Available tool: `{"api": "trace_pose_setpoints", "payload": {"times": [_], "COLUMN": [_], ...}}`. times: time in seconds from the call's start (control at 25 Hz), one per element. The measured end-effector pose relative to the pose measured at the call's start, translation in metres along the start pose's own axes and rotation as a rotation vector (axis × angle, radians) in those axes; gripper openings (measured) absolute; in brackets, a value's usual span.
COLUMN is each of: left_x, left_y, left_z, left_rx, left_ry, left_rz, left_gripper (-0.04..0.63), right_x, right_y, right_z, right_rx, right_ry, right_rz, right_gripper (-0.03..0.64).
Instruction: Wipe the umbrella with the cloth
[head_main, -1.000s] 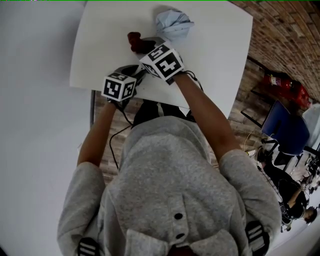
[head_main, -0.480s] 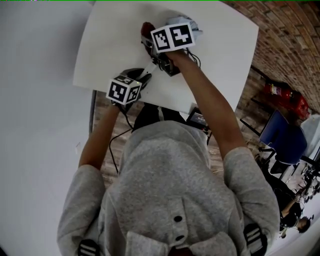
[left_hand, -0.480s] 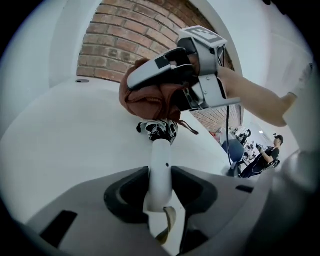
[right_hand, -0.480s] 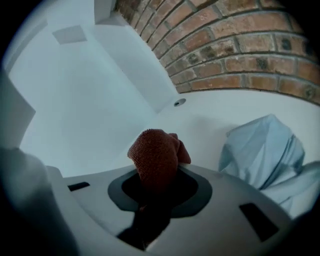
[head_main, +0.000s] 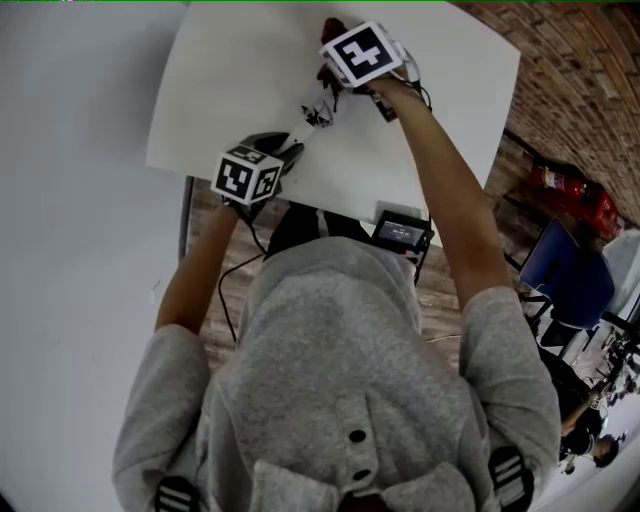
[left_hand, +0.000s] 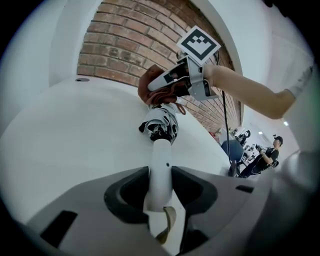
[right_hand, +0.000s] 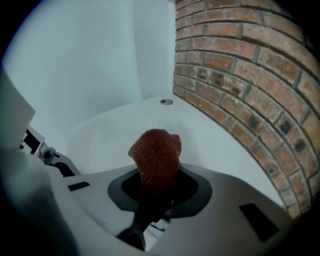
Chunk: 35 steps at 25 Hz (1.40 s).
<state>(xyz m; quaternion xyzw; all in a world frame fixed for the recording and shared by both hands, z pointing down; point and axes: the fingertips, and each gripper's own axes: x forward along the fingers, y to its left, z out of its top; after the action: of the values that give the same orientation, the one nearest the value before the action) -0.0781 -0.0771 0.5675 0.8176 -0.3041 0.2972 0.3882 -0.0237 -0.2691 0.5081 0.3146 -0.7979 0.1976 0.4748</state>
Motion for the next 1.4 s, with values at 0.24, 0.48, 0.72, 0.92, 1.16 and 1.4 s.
{"api": "trace_pose_setpoints", "payload": {"times": [0.24, 0.48, 0.72, 0.92, 1.16, 1.4], "left_x": [0.001, 0.001, 0.000, 0.000, 0.000, 0.001], "left_y": [0.001, 0.001, 0.002, 0.003, 0.001, 0.002], "left_z": [-0.002, -0.003, -0.002, -0.001, 0.000, -0.001], "left_rx": [0.008, 0.007, 0.009, 0.011, 0.009, 0.010], "left_ry": [0.011, 0.010, 0.011, 0.011, 0.013, 0.021], "left_rz": [0.003, 0.006, 0.005, 0.009, 0.009, 0.002], "left_gripper": [0.153, 0.153, 0.153, 0.153, 0.153, 0.153], "right_x": [-0.017, -0.033, -0.039, -0.037, -0.025, -0.026], "right_y": [-0.043, -0.093, -0.129, -0.145, -0.116, -0.105], "right_z": [0.009, -0.015, -0.045, -0.080, -0.096, -0.104], "right_rx": [0.012, 0.075, 0.066, 0.096, 0.122, 0.241], "right_ry": [-0.096, -0.053, -0.010, 0.037, -0.016, -0.110], "right_rz": [-0.074, -0.196, -0.278, -0.300, -0.181, -0.200], "right_gripper": [0.100, 0.100, 0.100, 0.100, 0.100, 0.098]}}
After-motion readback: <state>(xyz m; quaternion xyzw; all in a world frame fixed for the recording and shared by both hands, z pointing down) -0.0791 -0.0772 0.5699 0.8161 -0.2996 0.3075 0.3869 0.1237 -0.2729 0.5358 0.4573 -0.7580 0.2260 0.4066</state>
